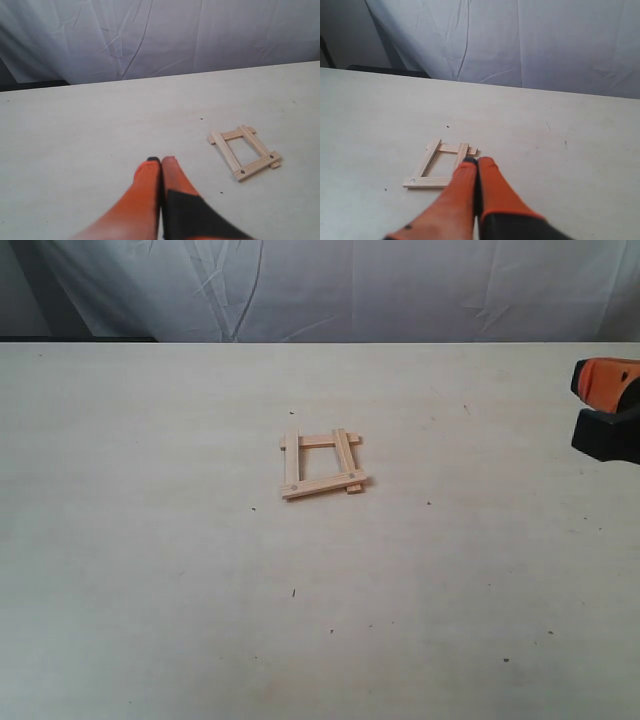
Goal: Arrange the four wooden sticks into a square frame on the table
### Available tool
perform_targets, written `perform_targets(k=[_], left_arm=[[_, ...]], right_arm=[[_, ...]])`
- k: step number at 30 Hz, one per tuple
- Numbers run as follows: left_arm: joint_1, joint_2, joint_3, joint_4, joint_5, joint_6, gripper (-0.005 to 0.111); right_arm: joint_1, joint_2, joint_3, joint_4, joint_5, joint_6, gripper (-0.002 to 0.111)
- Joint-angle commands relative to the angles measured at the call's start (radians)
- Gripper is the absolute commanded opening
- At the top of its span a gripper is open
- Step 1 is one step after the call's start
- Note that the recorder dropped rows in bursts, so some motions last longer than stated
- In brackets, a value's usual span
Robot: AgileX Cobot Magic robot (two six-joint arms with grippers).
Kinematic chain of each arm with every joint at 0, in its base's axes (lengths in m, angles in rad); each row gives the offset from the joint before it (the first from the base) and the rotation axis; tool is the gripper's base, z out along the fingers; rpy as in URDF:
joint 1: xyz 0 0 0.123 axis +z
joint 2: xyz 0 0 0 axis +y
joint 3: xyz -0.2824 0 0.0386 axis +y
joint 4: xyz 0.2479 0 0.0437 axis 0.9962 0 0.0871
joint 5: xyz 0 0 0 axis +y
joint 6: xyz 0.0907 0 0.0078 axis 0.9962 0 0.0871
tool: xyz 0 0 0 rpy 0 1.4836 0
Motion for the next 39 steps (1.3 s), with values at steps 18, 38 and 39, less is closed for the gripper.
perform_targets(k=[18,38,39], left_arm=[[0.002,-0.005,0.000,0.005,-0.004,0.001,0.000],[0.002,-0.005,0.000,0.005,-0.004,0.001,0.000],[0.002,-0.005,0.000,0.005,-0.004,0.001,0.000]], right_arm=[[-0.290,-0.362,0.122,-0.009,-0.108,-0.005,0.000],[-0.447,-0.662,0.448,-0.112,0.205,0.046,0.000],[-0.447,-0.669,0.462,-0.112,0.197,0.046,0.000]])
